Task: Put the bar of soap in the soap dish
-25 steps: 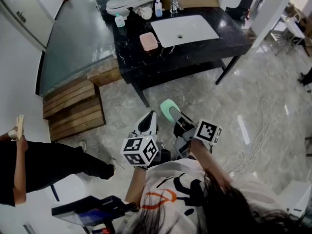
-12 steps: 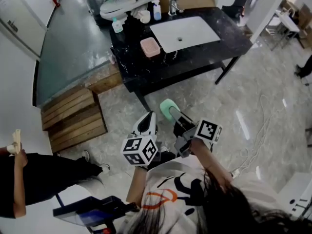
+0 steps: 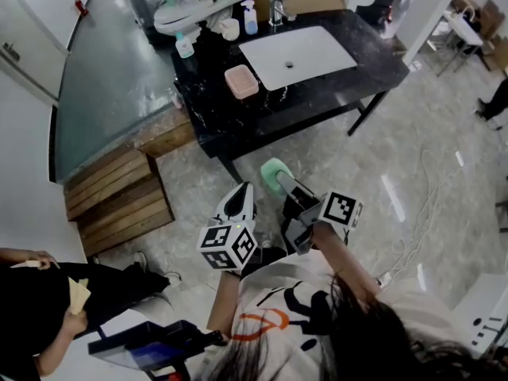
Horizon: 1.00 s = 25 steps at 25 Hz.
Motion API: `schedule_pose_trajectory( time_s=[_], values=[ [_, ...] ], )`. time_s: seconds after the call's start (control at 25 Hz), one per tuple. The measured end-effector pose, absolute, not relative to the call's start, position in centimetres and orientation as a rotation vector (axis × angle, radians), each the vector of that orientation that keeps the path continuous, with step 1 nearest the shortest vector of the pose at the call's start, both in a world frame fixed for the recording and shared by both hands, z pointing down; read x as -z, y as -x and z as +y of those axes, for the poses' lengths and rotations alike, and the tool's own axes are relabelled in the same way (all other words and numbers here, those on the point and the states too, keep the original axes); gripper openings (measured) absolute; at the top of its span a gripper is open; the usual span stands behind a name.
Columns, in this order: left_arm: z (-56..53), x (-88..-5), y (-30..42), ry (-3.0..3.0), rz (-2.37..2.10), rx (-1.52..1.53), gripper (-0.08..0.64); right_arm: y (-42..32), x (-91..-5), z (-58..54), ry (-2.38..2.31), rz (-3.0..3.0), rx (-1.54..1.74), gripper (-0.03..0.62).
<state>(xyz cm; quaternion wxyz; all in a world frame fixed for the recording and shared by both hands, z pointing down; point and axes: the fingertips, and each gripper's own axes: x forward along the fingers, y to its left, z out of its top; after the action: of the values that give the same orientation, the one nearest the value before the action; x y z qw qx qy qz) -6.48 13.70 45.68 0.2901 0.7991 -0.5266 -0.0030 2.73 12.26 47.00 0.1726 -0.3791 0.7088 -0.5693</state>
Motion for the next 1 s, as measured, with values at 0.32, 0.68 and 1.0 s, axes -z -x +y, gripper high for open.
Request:
schedule_pose_trajectory(
  time_s=[0.32,0.68,1.0],
  values=[
    [10.7,-46.5,6.2,-2.094,-1.434,-0.001,0.002,-3.2,-48.3,8.9,1.061,2.007,1.668,0.138],
    [5.0,-46.1,5.1,-2.055,-1.482,0.02,0.002,-4.2,-48.0,2.9,1.031,2.057,1.7,0.138],
    [0.5,-45.6,3.2,-2.042,-1.511,0.023,0.002,-6.0,-47.6,-2.0,0.989,2.066,1.722,0.138]
  ],
)
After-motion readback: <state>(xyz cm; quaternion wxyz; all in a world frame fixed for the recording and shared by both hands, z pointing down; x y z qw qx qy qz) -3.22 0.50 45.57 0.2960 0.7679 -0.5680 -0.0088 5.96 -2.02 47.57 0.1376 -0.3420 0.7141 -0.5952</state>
